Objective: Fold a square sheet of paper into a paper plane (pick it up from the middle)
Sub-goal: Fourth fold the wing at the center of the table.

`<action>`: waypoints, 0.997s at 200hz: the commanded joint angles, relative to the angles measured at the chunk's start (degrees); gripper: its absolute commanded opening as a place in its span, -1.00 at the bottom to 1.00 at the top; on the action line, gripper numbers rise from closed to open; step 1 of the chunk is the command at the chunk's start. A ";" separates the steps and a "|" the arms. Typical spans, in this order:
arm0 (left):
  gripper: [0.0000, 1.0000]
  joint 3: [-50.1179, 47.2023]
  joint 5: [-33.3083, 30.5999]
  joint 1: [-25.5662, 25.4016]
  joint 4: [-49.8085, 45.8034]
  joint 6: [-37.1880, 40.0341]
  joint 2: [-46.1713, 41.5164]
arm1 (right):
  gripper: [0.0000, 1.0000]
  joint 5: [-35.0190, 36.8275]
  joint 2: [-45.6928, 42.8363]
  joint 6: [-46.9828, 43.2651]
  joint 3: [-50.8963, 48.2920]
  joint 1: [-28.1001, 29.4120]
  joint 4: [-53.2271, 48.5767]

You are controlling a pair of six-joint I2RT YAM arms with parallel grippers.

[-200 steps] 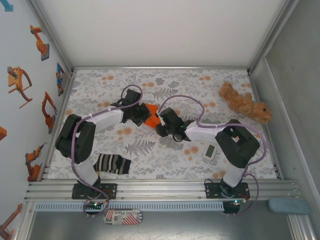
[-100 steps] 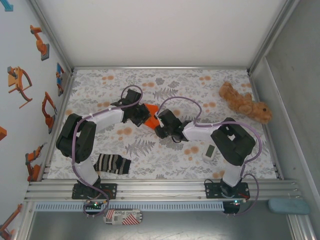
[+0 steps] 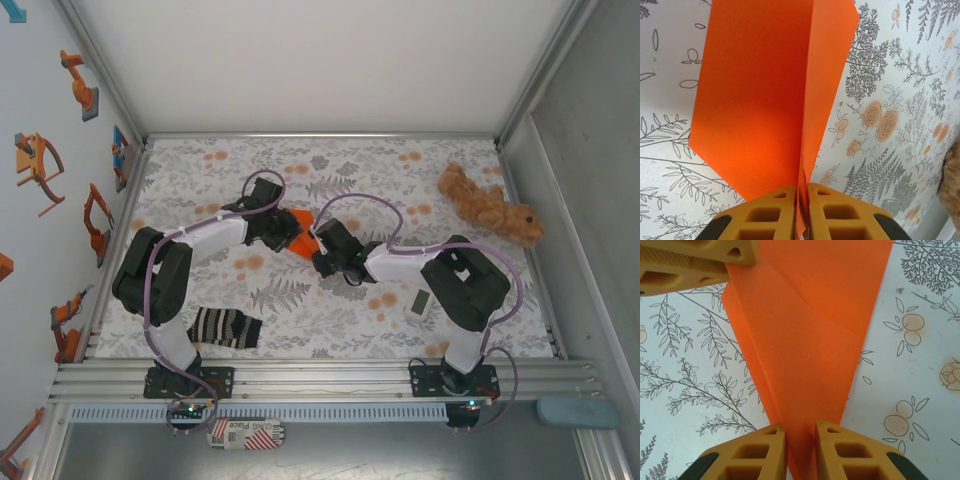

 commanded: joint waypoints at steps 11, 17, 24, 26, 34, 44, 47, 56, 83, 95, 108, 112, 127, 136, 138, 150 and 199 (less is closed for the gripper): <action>-0.53 1.45 0.00 1.33 -1.97 0.64 -1.87 | -0.69 1.45 0.56 -0.59 0.50 0.41 0.36; -0.48 1.26 -0.08 1.76 -1.99 0.73 -2.41 | -0.71 1.43 0.56 -0.60 0.54 0.37 0.36; -0.41 0.94 -0.11 2.31 -1.99 0.96 -3.31 | -0.72 1.45 0.48 -0.68 0.53 0.42 0.42; -0.39 0.72 -0.14 2.49 -1.99 0.99 -3.51 | -0.72 1.45 0.47 -0.77 0.50 0.35 0.44; -0.34 -0.15 -0.61 3.35 -1.88 1.17 -4.74 | -0.75 1.45 0.39 -0.77 0.45 0.39 0.53; -0.30 -1.82 -1.38 4.44 -1.17 1.26 -6.41 | -0.75 1.45 0.27 -0.90 0.45 0.35 0.60; -0.30 -2.71 -1.48 4.76 -0.62 1.20 -6.84 | -0.76 1.45 0.15 -0.98 0.39 0.41 0.64; -0.29 -4.94 -1.79 5.81 1.12 0.97 -8.55 | -0.76 1.46 -0.03 -0.96 0.28 0.37 0.79; -0.36 -10.39 -1.16 7.15 6.19 0.12 -10.41 | -0.78 1.38 -0.23 -1.03 -0.20 0.40 1.41; -0.44 -11.22 1.09 7.05 9.22 0.07 -9.17 | -0.79 1.52 -0.14 -1.29 -0.40 0.42 1.66; -0.51 -11.43 3.77 6.96 12.24 -0.40 -6.84 | -0.79 1.88 -0.06 -1.51 -0.64 0.35 1.90; -0.52 -11.44 4.55 6.94 13.32 -0.41 -6.01 | -0.79 1.97 0.01 -1.55 -0.60 0.41 1.94; -0.57 -10.85 8.03 6.80 17.06 -0.75 -2.63 | -0.79 1.77 0.12 -2.04 -0.77 0.37 2.14; -0.59 -10.27 9.57 6.74 18.62 -0.92 -0.79 | -0.79 1.63 0.21 -2.00 -0.78 0.32 2.20; -0.59 -10.04 9.77 6.73 18.76 -0.93 -0.46 | -0.79 1.59 0.19 -2.02 -0.82 0.39 2.25; -0.62 -9.06 10.77 6.59 19.10 -1.02 1.87 | -0.79 1.52 0.12 -2.04 -0.78 0.27 2.29; -0.65 -8.89 9.94 6.34 16.53 -1.67 5.17 | -0.72 0.20 0.20 -2.05 0.20 0.36 2.36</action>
